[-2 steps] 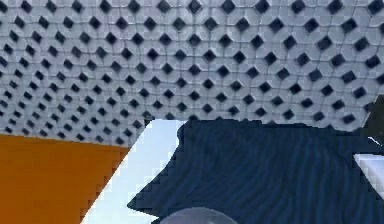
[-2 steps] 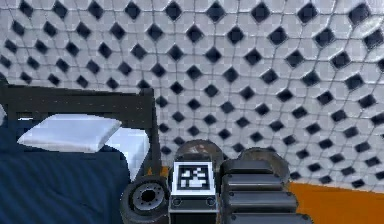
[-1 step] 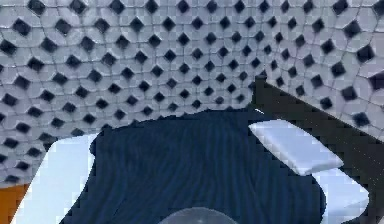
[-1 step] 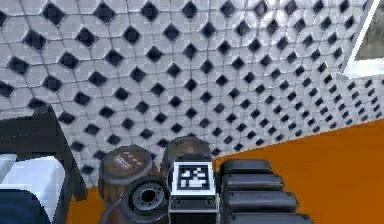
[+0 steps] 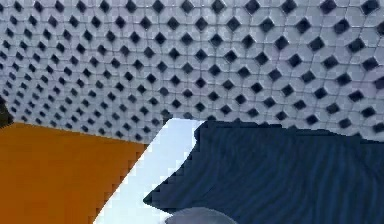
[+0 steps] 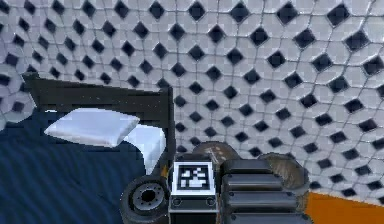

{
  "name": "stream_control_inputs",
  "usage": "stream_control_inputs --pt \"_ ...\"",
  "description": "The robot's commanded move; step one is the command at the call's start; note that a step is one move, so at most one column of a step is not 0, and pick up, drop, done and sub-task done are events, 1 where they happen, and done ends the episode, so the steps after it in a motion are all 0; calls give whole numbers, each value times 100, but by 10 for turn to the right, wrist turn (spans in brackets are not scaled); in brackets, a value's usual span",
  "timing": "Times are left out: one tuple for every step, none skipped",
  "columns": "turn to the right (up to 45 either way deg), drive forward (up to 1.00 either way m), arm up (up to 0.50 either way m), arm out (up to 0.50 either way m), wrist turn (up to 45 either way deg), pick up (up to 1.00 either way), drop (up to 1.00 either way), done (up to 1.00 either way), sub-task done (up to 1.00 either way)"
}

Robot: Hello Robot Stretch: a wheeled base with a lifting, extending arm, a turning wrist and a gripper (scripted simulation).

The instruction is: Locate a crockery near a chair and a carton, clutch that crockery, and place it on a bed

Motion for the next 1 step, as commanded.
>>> stream_control_inputs --pt "0 15 0 0 0 0 0 0 0"
